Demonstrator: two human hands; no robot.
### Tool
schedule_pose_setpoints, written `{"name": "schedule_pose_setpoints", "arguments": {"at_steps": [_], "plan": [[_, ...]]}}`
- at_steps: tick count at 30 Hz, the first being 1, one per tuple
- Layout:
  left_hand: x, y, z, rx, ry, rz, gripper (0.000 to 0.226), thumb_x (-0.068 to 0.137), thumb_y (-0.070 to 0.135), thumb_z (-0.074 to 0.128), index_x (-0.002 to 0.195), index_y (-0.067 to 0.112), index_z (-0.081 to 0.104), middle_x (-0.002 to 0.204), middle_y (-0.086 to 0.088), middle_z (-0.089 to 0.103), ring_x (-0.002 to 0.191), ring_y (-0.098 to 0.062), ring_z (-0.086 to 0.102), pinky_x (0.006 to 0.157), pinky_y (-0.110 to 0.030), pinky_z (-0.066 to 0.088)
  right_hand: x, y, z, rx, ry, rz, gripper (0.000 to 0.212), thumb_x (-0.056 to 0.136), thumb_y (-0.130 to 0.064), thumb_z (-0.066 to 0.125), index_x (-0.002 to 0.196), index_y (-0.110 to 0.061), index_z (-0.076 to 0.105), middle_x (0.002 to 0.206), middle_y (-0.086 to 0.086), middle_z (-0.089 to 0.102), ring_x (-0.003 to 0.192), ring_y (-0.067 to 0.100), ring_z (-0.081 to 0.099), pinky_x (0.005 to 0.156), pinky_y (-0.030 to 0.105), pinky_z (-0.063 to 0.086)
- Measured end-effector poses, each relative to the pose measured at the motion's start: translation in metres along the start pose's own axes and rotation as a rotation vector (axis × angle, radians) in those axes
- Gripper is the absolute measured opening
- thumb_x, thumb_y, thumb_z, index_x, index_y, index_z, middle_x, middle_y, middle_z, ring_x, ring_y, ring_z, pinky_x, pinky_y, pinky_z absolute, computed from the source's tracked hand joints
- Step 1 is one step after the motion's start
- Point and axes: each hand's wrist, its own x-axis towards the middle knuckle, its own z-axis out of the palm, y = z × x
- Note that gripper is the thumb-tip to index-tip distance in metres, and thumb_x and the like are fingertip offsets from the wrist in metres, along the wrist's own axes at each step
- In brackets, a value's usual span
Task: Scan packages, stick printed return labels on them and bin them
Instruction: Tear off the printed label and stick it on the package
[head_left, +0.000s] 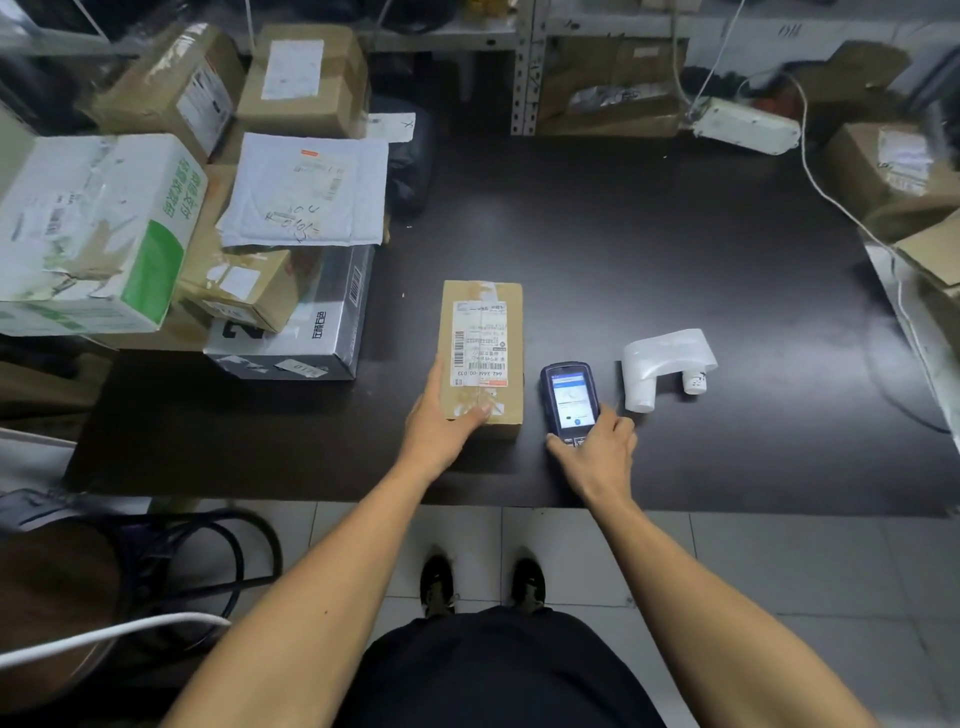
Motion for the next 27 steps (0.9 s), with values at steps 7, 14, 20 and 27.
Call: {"name": "schedule_pose_setpoints", "arguments": {"at_steps": [7, 14, 20, 27], "plan": [[0.003, -0.003, -0.002, 0.007, -0.009, 0.019, 0.085, 0.087, 0.031, 0.074, 0.154, 0.032, 0.022, 0.141, 0.007, 0.05, 0.129, -0.015, 0.047, 0.098, -0.021, 0.033, -0.002, -0.003, 0.001, -0.085, 0.007, 0.024, 0.088, 0.081, -0.051, 0.072, 0.146, -0.011, 0.028, 0.14, 0.015, 0.034, 0.131, 0.033, 0.031, 0.103, 0.05, 0.036], [0.009, 0.008, -0.006, 0.431, 0.038, 0.1, 0.086, 0.086, 0.041, 0.068, 0.155, 0.032, 0.017, 0.163, -0.002, -0.001, 0.15, -0.024, 0.0, 0.118, -0.05, 0.025, -0.008, -0.009, -0.008, -0.026, 0.076, 0.011, 0.077, 0.087, -0.047, 0.067, 0.146, -0.011, 0.034, 0.142, 0.015, 0.037, 0.133, 0.033, 0.031, 0.105, 0.047, 0.034], [0.019, 0.032, 0.0, 0.49, -0.004, 0.308, 0.07, 0.09, 0.029, 0.06, 0.152, 0.023, 0.029, 0.156, -0.006, 0.024, 0.145, -0.025, 0.016, 0.119, -0.041, 0.023, -0.009, -0.009, -0.029, 0.071, 0.228, -0.01, 0.057, 0.093, -0.039, 0.061, 0.137, -0.009, 0.043, 0.138, 0.013, 0.041, 0.127, 0.031, 0.036, 0.103, 0.043, 0.034], [0.029, 0.072, 0.042, 0.429, -0.118, 0.437, 0.054, 0.094, 0.027, 0.057, 0.145, 0.021, 0.041, 0.145, 0.0, 0.041, 0.136, -0.018, 0.032, 0.109, -0.032, 0.031, 0.012, 0.007, -0.059, 0.169, 0.324, 0.019, 0.05, 0.093, -0.035, 0.059, 0.135, -0.009, 0.047, 0.135, 0.013, 0.045, 0.126, 0.029, 0.038, 0.104, 0.041, 0.034]]}}
